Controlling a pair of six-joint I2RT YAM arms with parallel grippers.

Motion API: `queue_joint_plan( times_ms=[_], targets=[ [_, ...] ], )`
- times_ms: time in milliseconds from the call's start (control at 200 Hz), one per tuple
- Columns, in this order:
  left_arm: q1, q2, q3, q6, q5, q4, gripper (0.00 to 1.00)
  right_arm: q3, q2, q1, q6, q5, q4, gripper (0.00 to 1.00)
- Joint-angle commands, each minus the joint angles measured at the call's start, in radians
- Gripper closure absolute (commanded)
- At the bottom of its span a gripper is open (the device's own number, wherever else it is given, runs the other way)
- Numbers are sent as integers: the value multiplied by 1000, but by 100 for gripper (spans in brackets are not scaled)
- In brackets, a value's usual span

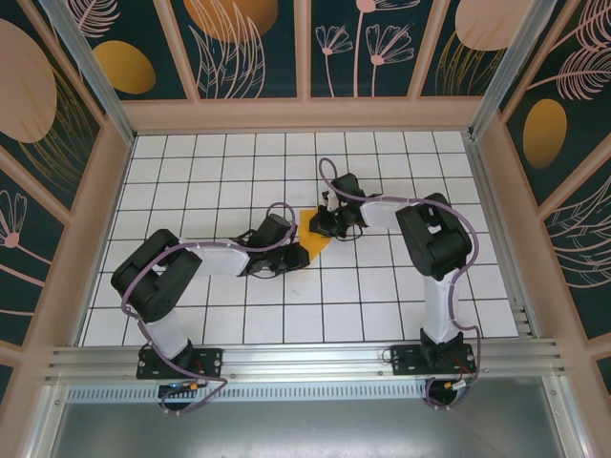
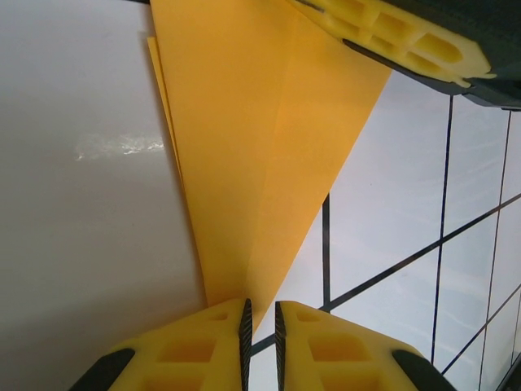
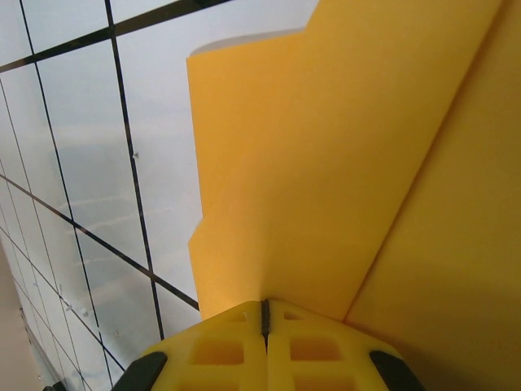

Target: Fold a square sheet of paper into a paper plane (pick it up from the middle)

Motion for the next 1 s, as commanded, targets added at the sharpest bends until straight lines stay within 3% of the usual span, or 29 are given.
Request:
queue_joint_plan(
  times_ms=[0,280,996],
  targets=[
    [-25,-11,-26,-22,31,-44,82,-30,96,3,17,92,-50,97],
    [-48,7,-30,-19,-58,-128,84,-43,101,-6,33,100,-41,97],
    [-71,-75,-58,-27,-67,-146,86,-71,96,-22,62,110,-13,97]
  ],
)
